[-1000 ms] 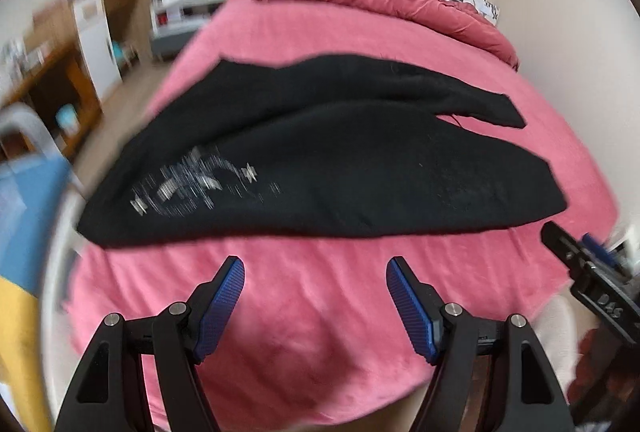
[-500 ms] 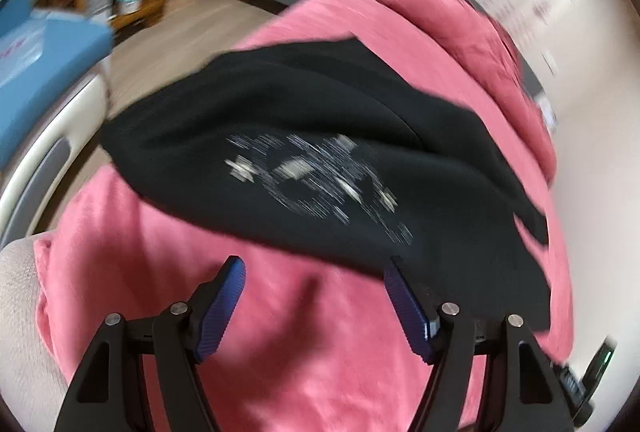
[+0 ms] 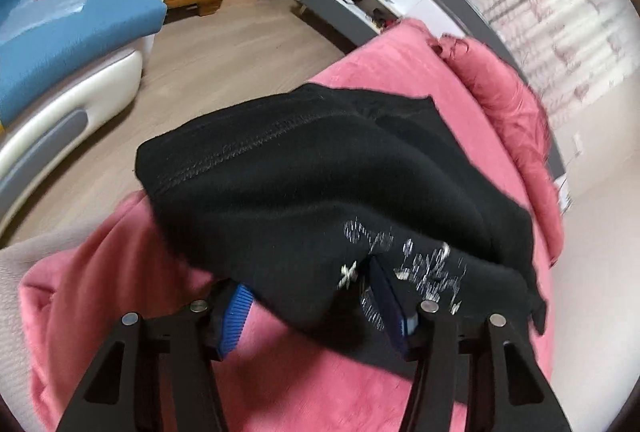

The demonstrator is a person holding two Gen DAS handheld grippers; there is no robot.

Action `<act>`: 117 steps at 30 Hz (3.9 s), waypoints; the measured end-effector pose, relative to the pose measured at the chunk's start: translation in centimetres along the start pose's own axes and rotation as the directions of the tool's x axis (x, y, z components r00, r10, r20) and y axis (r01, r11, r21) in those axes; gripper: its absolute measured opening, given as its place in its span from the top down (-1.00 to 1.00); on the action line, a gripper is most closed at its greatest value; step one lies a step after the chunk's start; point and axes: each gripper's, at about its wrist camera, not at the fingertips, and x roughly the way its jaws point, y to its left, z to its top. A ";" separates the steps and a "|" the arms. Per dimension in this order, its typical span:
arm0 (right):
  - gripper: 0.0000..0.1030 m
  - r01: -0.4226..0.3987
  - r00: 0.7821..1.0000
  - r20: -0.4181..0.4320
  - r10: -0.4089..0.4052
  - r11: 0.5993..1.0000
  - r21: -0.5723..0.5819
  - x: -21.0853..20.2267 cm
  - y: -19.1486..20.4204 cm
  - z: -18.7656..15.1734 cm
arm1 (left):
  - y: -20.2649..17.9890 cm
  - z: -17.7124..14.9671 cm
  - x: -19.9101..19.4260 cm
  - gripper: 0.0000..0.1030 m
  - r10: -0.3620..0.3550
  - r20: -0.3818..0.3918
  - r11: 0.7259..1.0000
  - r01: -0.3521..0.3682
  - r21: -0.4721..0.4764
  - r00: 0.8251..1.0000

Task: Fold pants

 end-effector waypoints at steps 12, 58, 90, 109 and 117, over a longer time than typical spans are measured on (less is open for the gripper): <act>0.73 -0.050 0.998 0.039 0.049 0.998 0.028 -0.2 0.5 1.7 | 0.3 2.1 1.8 0.75 -0.090 -0.049 0.989 0.083 -0.124 0.995; -0.11 0.260 0.965 0.176 -0.195 0.793 -0.551 -0.3 8.4 -5.5 | -9.4 2.6 -8.4 0.13 -0.114 0.139 0.885 0.037 0.463 0.984; -0.40 0.159 0.984 0.148 -0.102 0.882 -0.444 1.9 10.2 1.4 | -11.1 11.3 13.1 0.76 0.166 0.104 0.903 -0.194 0.384 0.981; -0.06 0.207 0.967 0.145 -0.208 0.978 0.018 13.6 7.9 23.9 | -5.9 11.2 11.2 0.79 0.305 0.244 0.913 -0.355 0.199 0.920; 0.77 0.246 0.957 0.181 -0.225 0.963 -0.105 10.3 9.6 24.2 | -5.8 11.2 11.2 0.77 0.288 0.234 0.921 -0.335 0.196 0.929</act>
